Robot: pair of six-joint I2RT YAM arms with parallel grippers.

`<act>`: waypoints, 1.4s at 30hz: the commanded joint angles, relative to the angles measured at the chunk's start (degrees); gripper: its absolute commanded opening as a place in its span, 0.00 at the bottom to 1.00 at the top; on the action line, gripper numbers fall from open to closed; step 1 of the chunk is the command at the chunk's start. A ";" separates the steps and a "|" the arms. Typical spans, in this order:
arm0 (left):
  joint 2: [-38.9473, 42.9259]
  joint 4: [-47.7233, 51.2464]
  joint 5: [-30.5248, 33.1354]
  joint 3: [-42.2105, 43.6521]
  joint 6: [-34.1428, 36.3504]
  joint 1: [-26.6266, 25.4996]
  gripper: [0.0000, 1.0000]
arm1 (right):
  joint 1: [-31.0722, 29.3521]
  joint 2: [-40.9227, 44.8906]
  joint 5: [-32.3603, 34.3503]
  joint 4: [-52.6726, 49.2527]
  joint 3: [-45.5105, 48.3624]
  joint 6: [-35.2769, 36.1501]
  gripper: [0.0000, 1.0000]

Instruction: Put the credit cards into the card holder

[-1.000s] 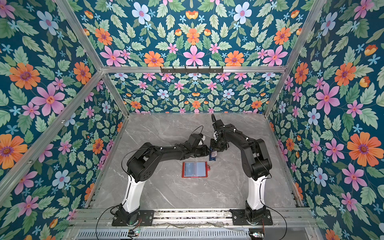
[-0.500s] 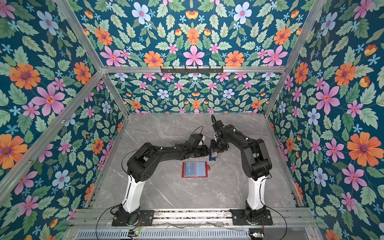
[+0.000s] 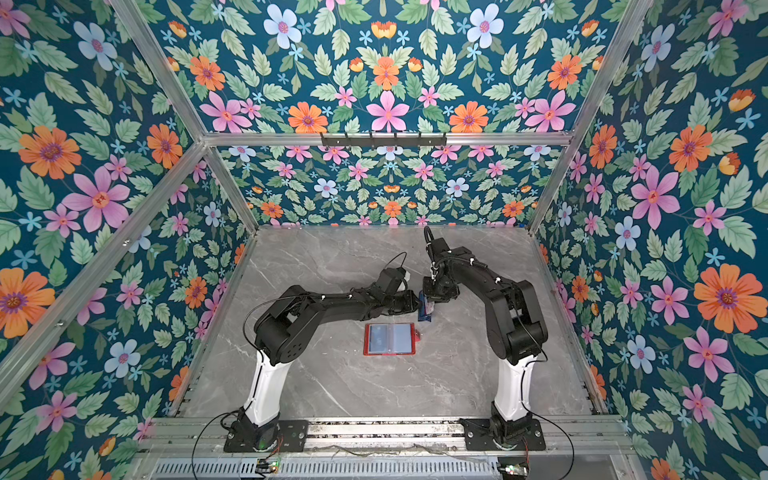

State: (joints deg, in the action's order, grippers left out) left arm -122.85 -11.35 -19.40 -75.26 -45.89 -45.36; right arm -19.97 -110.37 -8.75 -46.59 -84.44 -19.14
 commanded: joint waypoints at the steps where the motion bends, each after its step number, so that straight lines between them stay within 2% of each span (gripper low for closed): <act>1: 0.00 2.13 1.00 -0.15 0.34 0.01 0.22 | -0.02 0.85 0.58 -1.35 -0.37 0.32 0.24; 11: -0.20 2.13 0.73 -0.33 0.36 0.01 0.22 | -0.20 1.84 1.52 -2.58 -1.04 0.84 0.19; 19: -0.34 2.08 0.75 -0.32 0.27 0.01 0.22 | -0.50 2.16 2.65 -3.67 -1.68 1.10 0.12; 35: -0.34 1.77 0.48 -0.15 0.02 0.01 0.22 | -0.61 1.98 3.05 -4.76 -2.22 1.44 0.14; 42: -0.51 1.47 0.22 -0.12 -0.03 0.01 0.21 | -0.77 2.74 3.57 -5.05 -2.52 1.38 0.05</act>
State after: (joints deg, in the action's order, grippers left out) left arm -122.98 -10.79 -19.46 -75.50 -46.09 -45.36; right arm -20.62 -108.25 -6.55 -49.74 -86.59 -18.06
